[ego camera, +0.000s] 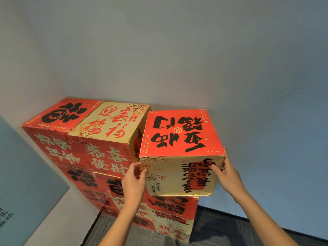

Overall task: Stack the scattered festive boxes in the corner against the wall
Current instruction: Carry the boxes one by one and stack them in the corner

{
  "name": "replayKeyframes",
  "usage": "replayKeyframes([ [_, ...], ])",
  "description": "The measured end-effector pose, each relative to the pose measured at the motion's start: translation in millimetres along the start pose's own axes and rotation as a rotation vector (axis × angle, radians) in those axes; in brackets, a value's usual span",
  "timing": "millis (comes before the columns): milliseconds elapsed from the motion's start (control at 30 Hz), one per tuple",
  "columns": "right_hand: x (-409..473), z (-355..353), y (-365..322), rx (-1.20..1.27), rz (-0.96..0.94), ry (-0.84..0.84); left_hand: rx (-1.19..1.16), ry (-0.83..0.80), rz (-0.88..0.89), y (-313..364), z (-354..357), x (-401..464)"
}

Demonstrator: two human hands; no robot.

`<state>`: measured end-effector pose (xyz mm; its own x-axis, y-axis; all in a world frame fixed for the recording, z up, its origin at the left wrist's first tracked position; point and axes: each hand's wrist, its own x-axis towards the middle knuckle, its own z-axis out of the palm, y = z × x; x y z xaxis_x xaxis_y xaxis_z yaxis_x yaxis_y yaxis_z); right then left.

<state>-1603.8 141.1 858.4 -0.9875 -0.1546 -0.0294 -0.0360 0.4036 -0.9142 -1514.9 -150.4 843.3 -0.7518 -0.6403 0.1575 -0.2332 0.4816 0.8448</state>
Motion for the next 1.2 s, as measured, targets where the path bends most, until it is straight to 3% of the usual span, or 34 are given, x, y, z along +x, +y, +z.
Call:
replayKeyframes([
  [533, -12, 53, -21, -0.043, 0.023, 0.070, 0.051, -0.068, 0.015, -12, -26, 69],
  [1200, -13, 64, -18, -0.120, -0.027, 0.081, 0.026, -0.045, -0.018, -20, -24, 77],
])
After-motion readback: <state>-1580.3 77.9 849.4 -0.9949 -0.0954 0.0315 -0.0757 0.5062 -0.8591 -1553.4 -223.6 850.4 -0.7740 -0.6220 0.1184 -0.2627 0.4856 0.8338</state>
